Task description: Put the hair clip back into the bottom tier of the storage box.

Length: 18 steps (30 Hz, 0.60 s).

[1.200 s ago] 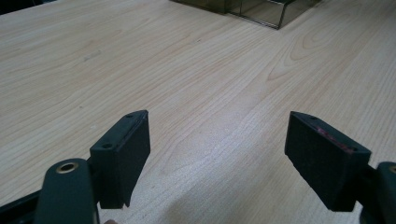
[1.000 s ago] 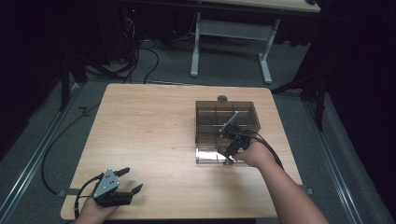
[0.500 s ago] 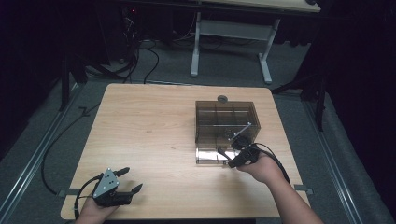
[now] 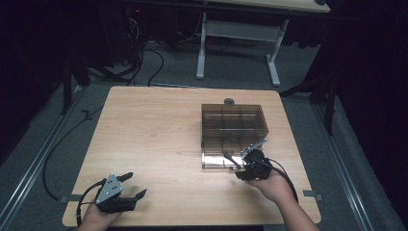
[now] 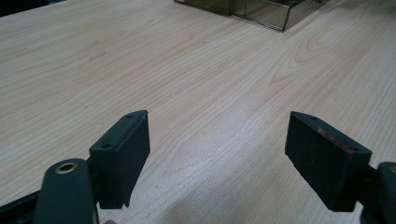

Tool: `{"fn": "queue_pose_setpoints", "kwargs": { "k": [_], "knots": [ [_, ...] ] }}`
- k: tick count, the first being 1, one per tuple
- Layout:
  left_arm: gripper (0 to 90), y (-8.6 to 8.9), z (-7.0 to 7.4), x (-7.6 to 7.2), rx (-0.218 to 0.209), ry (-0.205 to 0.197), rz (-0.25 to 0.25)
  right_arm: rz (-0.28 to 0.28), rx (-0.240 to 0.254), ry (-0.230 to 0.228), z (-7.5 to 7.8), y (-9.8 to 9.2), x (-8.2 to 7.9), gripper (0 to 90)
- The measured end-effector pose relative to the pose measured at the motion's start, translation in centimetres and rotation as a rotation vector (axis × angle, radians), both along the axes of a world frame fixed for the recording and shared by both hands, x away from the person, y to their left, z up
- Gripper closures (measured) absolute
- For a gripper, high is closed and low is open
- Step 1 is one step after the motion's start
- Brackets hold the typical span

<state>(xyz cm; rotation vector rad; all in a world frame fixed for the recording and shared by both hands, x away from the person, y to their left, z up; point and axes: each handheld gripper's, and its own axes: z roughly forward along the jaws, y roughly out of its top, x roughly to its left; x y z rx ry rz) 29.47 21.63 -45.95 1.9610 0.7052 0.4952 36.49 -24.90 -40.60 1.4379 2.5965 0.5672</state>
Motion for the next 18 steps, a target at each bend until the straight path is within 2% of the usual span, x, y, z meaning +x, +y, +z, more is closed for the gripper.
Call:
{"fn": "queue_pose_setpoints", "kwargs": {
  "k": [2, 5, 6, 7, 9, 10, 11, 13, 18],
  "knots": [
    [22.6, 0.0, 0.0, 0.0, 0.001, 0.0, -0.001, -0.005, 0.023, -0.01, -0.3, -0.1, -0.3, 48.9],
    [22.6, 0.0, 0.0, 0.0, 0.001, -0.001, -0.001, -0.013, 0.054, -0.058, -0.7, -0.3, -0.9, 48.2],
    [22.6, 0.0, 0.0, 0.0, 0.001, -0.001, -0.001, -0.013, 0.054, -0.058, -0.7, -0.3, -0.9, 48.2],
    [22.6, 0.0, 0.0, -0.1, 0.001, -0.004, 0.0, -0.023, 0.081, -0.093, -0.8, -0.4, -1.2, 48.2],
    [22.6, 0.0, 0.0, 0.0, 0.0, -0.003, -0.001, -0.027, 0.092, -0.105, -0.9, -0.4, -1.3, 48.2],
    [22.6, 0.0, 0.0, 0.0, -0.001, -0.001, -0.001, -0.025, 0.114, -0.12, -0.9, -0.4, -1.5, 48.3],
    [22.6, 0.0, 0.0, 0.0, -0.002, -0.001, -0.001, -0.03, 0.155, -0.162, -1.1, -0.5, -1.9, 48.6],
    [22.6, 0.1, 0.0, 0.0, -0.005, -0.001, 0.001, -0.034, 0.165, -0.173, -1.1, -0.5, -2.1, 48.7],
    [22.5, 0.2, 0.0, 0.0, -0.016, 0.003, 0.008, -0.05, 0.216, -0.288, -1.8, -0.4, -3.5, 48.9]
  ]
}}
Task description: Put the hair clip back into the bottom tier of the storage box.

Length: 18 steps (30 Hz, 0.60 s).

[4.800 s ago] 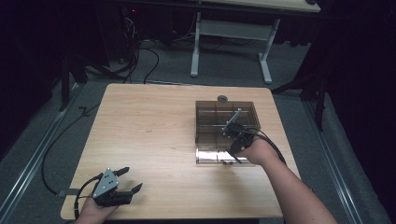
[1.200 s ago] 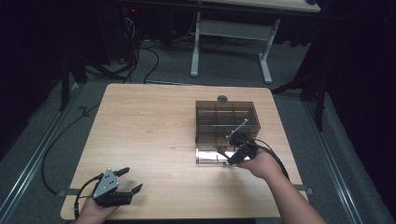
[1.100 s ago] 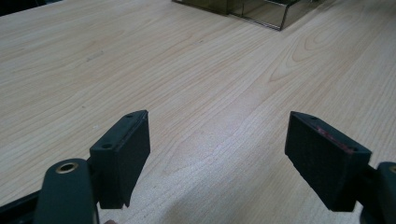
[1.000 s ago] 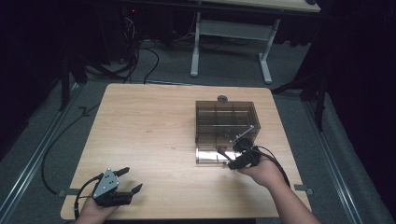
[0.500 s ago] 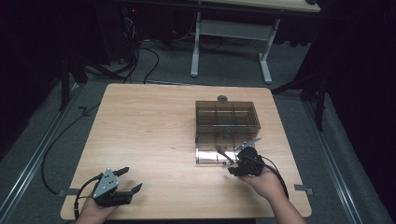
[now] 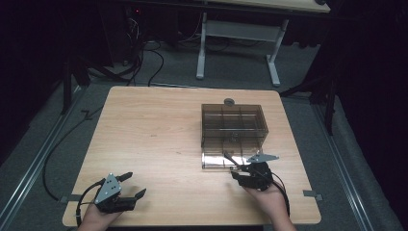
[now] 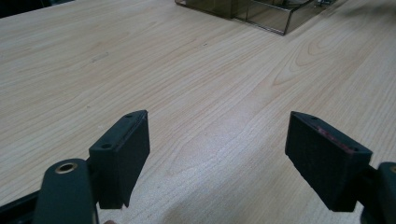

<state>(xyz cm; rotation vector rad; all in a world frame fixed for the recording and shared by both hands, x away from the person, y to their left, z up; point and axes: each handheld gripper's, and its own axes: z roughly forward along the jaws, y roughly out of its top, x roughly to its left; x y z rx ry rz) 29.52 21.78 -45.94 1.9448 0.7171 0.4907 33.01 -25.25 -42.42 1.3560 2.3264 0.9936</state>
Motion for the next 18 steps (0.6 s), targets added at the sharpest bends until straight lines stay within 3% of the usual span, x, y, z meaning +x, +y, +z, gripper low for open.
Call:
{"fn": "queue_pose_setpoints", "kwargs": {
  "k": [3, 4, 6, 7, 10, 13, 18],
  "knots": [
    [22.5, 0.0, 0.0, 0.0, -0.002, -0.001, 0.004, -0.005, 0.012, -0.033, -0.2, 0.0, -0.6, 48.9],
    [22.5, 0.0, 0.0, 0.0, -0.002, 0.001, 0.004, -0.012, 0.022, -0.08, -0.4, 0.0, -1.3, 48.9],
    [22.5, 0.0, 0.0, 0.1, -0.002, 0.001, 0.004, -0.015, 0.028, -0.099, -0.5, -0.1, -1.5, 48.9],
    [22.5, 0.0, 0.0, 0.1, 0.0, 0.002, 0.0, -0.024, 0.049, -0.143, -0.8, -0.3, -2.2, 48.6],
    [22.5, -0.1, 0.0, 0.1, 0.006, 0.004, -0.005, -0.042, 0.078, -0.164, -1.0, -0.5, -2.7, 48.6],
    [22.5, -0.1, 0.0, 0.1, 0.011, 0.008, 0.002, -0.066, 0.125, -0.228, -1.9, -1.0, -3.6, 48.7],
    [22.7, -0.2, 0.0, 0.2, 0.018, 0.003, 0.004, -0.069, 0.16, -0.29, -2.9, -1.2, -4.6, 48.2]
  ]
}}
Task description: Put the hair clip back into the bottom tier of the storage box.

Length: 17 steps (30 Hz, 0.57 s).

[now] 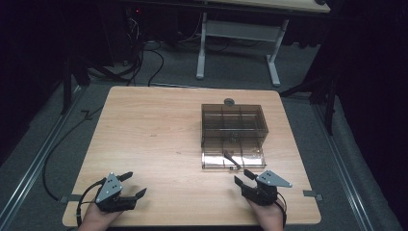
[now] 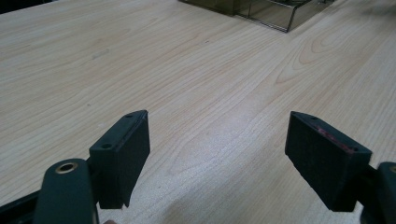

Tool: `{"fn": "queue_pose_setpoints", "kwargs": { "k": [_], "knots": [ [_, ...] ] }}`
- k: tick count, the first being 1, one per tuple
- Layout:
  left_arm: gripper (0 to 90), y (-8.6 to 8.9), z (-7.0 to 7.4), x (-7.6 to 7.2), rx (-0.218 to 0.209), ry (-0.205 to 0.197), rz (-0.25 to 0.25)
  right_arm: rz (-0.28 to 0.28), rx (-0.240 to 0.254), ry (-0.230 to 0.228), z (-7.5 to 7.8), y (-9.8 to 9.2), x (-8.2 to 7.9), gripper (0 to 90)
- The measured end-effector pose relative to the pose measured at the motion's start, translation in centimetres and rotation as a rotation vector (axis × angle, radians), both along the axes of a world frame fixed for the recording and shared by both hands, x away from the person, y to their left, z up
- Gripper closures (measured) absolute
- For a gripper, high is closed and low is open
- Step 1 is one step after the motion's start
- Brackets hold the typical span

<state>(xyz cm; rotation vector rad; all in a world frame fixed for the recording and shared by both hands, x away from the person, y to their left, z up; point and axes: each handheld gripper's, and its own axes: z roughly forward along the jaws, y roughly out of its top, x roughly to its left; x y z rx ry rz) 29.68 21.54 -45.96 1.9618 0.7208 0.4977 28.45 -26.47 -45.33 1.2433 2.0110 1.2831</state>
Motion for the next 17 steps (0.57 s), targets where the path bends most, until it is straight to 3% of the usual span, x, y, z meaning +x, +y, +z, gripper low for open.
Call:
{"fn": "queue_pose_setpoints", "kwargs": {
  "k": [1, 7, 17],
  "knots": [
    [22.6, -0.07, -0.01, -0.04, 0.006, -0.002, -0.005, -0.002, 0.001, -0.033, 0.01, 0.11, -0.23, 48.3],
    [22.8, -0.1, -0.01, -0.01, 0.008, -0.001, -0.018, 0.012, -0.049, -0.009, -0.01, 0.62, 0.04, 47.9],
    [22.7, -0.2, 0.0, -0.13, 0.02, -0.01, -0.04, -0.025, -0.018, 0.012, -0.03, 0.26, 0.28, 47.7]
  ]
}}
